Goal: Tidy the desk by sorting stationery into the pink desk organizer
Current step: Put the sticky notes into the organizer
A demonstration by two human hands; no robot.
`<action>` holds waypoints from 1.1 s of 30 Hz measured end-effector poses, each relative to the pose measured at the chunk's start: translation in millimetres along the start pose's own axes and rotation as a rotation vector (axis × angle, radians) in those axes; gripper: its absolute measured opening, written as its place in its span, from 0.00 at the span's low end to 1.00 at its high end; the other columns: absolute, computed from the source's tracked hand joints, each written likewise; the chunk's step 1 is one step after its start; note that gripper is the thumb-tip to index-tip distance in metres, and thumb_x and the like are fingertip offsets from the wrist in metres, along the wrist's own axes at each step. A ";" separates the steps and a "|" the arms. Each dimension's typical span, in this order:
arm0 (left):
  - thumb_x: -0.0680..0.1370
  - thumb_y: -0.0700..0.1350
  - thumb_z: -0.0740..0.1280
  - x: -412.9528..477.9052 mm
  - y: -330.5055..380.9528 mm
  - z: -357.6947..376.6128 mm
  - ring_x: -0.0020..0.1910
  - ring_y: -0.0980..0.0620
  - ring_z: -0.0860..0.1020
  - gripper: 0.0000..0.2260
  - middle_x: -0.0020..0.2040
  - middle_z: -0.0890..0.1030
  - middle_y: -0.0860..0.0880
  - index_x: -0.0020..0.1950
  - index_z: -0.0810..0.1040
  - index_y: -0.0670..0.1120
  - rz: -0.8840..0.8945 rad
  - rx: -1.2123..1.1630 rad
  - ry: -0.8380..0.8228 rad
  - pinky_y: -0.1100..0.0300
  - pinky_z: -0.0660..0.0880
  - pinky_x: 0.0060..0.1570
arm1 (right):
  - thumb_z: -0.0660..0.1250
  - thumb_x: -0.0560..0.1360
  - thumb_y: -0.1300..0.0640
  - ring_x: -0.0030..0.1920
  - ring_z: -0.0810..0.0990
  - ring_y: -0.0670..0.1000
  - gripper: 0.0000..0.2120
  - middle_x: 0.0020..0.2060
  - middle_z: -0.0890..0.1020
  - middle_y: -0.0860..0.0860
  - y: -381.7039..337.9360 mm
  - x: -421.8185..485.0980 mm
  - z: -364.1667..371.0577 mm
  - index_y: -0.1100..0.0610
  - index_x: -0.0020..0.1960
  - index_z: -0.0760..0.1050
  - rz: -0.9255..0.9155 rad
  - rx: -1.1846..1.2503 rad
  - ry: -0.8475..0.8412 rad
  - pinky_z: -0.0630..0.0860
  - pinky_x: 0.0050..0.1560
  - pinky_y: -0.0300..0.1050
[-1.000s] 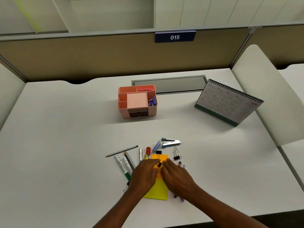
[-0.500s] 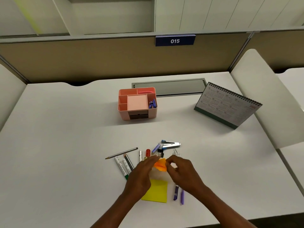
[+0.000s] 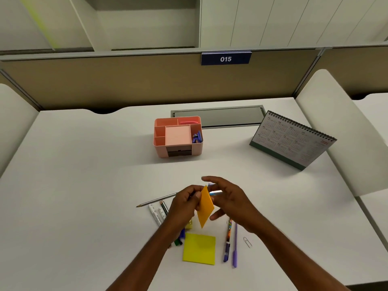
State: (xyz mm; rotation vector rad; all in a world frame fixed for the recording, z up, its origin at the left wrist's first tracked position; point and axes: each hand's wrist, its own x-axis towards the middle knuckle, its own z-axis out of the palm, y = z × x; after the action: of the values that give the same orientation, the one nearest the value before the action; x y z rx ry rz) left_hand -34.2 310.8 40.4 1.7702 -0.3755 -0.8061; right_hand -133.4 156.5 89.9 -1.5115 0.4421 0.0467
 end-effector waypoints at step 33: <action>0.80 0.48 0.71 206.5 130.5 -116.0 0.41 0.54 0.80 0.06 0.50 0.85 0.53 0.54 0.86 0.50 0.758 0.758 0.600 0.63 0.75 0.42 | 0.68 0.79 0.60 0.46 0.84 0.52 0.08 0.47 0.87 0.53 -115.4 248.5 -45.9 0.57 0.55 0.85 -0.680 -0.949 0.466 0.82 0.47 0.49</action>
State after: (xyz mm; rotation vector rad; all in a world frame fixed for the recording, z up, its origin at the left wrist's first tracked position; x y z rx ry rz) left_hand 211.0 221.8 111.7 2.1917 -0.9383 0.4764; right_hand 118.3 43.6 123.0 -2.5589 0.2445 -0.7353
